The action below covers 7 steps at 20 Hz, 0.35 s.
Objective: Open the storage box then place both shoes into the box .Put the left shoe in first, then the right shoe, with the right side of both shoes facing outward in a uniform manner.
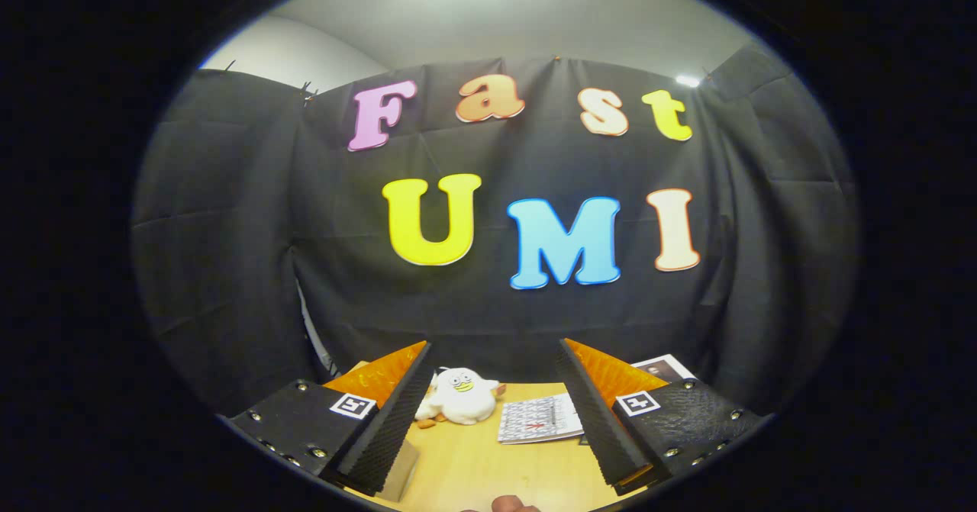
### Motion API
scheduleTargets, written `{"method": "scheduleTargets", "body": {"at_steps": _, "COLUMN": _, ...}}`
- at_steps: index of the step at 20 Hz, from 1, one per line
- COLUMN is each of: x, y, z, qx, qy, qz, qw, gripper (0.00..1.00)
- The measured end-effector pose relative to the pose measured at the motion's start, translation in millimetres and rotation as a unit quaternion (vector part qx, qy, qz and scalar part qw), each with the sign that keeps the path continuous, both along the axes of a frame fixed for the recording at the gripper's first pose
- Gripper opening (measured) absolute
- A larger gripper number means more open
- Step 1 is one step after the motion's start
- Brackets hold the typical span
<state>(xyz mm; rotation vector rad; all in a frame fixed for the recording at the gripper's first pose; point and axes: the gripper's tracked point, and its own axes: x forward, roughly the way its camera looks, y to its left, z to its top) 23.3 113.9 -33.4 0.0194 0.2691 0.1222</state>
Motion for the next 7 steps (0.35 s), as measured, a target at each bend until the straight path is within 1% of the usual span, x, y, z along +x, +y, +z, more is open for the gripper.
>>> {"method": "scheduleTargets", "body": {"at_steps": 4, "x": -14, "y": -24, "z": 15, "qx": 0.015, "qy": -0.016, "qz": -0.033, "qw": 0.999, "gripper": 0.99}}
{"method": "scheduleTargets", "body": {"at_steps": 7, "x": -15, "y": -41, "z": 20, "qx": 0.029, "qy": -0.028, "qz": -0.051, "qw": 0.998, "gripper": 0.99}}
